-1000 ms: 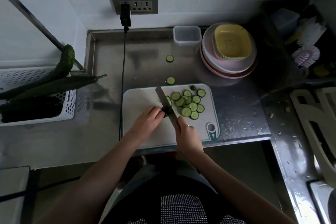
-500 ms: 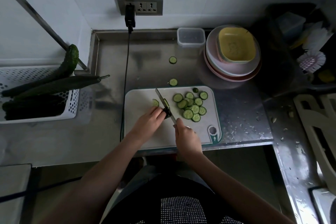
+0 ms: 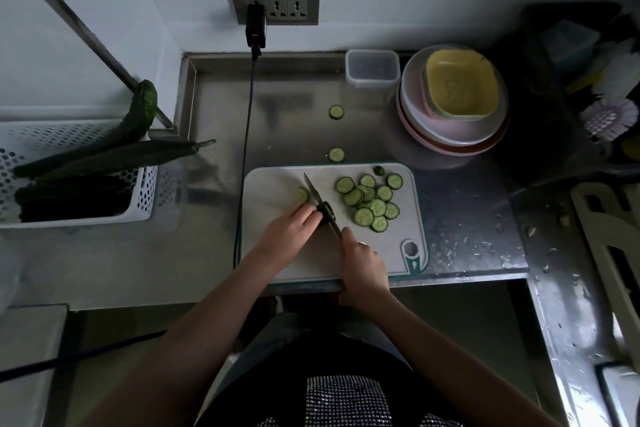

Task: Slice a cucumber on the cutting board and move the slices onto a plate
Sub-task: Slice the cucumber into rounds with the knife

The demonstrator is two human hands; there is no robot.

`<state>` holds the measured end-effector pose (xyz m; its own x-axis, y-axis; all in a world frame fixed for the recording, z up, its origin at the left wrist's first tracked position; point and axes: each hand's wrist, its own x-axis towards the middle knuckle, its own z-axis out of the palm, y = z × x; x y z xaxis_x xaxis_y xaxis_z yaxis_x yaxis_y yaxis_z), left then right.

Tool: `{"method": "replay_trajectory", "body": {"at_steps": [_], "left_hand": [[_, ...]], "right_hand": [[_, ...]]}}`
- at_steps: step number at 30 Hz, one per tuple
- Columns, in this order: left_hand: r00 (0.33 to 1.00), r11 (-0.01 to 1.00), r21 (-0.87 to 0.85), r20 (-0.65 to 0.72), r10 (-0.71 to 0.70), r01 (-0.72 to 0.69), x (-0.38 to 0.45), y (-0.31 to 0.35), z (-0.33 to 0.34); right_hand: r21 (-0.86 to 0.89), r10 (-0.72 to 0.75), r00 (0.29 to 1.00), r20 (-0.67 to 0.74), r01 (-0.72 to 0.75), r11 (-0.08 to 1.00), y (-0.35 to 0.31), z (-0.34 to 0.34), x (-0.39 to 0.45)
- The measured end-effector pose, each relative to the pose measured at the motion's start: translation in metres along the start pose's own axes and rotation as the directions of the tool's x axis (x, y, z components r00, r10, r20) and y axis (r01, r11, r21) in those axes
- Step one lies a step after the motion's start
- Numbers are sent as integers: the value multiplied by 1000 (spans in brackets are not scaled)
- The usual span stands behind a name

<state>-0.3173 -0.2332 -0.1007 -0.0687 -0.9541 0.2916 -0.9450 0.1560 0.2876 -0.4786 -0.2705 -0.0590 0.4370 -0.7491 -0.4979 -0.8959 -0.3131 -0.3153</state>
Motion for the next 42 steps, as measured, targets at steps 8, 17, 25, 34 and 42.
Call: {"method": "replay_trajectory", "body": {"at_steps": [8, 17, 25, 34, 42], "left_hand": [[999, 999, -25, 9, -40, 41, 3, -2, -1], [757, 695, -330, 108, -644, 638, 23, -25, -9], [673, 655, -186, 347, -653, 732, 45, -27, 1], [797, 817, -128, 346, -495, 563, 56, -31, 4], [636, 527, -356, 466, -616, 772, 98, -6, 15]], "right_hand": [[187, 70, 995, -70, -56, 981, 8, -5, -4], [344, 114, 983, -142, -59, 937, 17, -14, -5], [341, 143, 978, -153, -83, 936, 27, -14, -7], [369, 158, 977, -142, -96, 925, 38, -10, -12], [395, 156, 980, -126, -95, 914, 43, -9, -15]]}}
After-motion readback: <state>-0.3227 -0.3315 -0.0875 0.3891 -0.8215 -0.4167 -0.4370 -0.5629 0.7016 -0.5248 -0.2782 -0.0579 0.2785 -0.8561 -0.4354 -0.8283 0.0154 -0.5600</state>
